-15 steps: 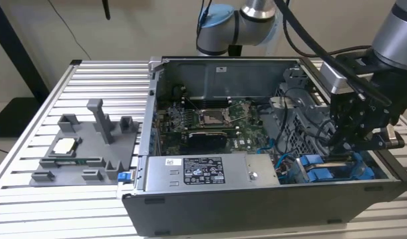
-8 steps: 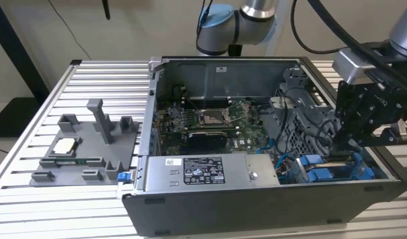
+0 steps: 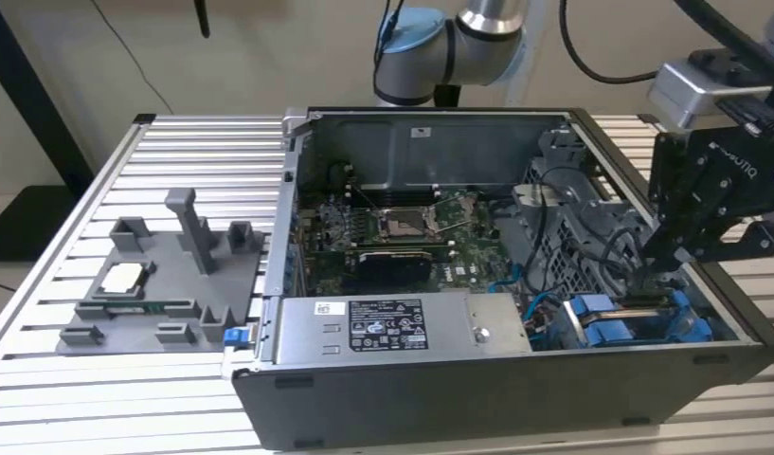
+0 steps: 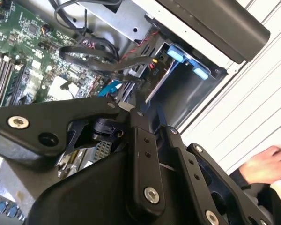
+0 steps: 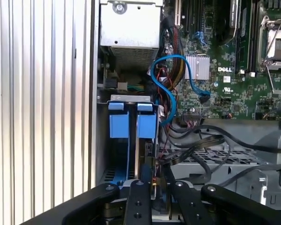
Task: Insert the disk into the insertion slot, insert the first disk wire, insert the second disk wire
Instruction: 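Insert the second disk wire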
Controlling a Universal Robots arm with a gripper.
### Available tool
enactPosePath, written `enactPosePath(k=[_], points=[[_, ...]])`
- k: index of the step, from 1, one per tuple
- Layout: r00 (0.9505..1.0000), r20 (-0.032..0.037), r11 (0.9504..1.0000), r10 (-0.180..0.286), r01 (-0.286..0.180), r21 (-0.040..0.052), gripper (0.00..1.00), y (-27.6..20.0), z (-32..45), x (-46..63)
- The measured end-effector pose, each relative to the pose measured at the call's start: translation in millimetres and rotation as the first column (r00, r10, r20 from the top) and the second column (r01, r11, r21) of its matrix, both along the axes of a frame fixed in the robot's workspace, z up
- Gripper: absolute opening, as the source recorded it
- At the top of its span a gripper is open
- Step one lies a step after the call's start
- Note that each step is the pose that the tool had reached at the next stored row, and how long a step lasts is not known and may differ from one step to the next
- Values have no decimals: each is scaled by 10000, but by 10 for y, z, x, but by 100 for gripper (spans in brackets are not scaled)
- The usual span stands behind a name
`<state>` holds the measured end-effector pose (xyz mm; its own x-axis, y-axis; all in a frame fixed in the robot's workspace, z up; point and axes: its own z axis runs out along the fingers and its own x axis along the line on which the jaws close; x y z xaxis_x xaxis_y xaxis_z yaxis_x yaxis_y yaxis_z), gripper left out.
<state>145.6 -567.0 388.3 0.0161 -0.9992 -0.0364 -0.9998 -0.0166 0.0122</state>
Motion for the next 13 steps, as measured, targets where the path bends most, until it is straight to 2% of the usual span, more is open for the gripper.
enactPosePath(k=[3,4,8,13], points=[[10000,-19,10000,0,0,-1,24,0,97,0],[10000,-20,10000,0,0,0,24,0,108,0],[10000,-20,10000,0,0,-1,24,0,137,0],[10000,-20,10000,0,0,80,24,0,138,0]])
